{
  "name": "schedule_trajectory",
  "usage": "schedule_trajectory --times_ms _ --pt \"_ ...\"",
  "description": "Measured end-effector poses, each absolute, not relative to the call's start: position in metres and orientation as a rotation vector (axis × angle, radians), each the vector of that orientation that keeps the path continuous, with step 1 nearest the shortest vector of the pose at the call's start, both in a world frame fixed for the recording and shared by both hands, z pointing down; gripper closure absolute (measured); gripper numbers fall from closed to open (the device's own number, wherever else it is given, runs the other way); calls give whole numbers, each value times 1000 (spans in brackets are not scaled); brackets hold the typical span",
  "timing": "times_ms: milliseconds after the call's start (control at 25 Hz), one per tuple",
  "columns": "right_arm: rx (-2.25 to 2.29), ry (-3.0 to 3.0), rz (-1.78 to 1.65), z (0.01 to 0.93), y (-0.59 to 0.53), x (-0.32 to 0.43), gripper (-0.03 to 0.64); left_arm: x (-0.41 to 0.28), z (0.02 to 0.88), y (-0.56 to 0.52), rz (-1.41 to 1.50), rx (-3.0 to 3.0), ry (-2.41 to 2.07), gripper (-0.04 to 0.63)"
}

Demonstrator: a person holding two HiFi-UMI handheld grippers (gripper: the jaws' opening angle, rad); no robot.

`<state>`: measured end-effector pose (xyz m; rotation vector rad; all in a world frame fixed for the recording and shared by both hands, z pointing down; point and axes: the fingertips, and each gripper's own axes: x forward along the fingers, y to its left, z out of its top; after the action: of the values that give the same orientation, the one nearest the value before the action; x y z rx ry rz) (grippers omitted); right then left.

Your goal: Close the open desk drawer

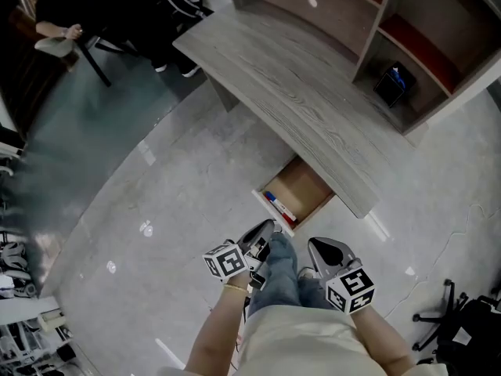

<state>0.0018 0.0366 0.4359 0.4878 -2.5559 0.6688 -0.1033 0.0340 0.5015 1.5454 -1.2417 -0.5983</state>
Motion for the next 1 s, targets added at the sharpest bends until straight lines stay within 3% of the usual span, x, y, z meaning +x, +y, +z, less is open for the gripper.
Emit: schedule_trajectory --times_ms 280,1000 --pt "526 -2597 644 414 33 12 611 -88 453 40 -542 1603 -1347 597" --pt "577 -2700 601 373 47 53 611 -16 389 53 -77 1856 -1595 597"
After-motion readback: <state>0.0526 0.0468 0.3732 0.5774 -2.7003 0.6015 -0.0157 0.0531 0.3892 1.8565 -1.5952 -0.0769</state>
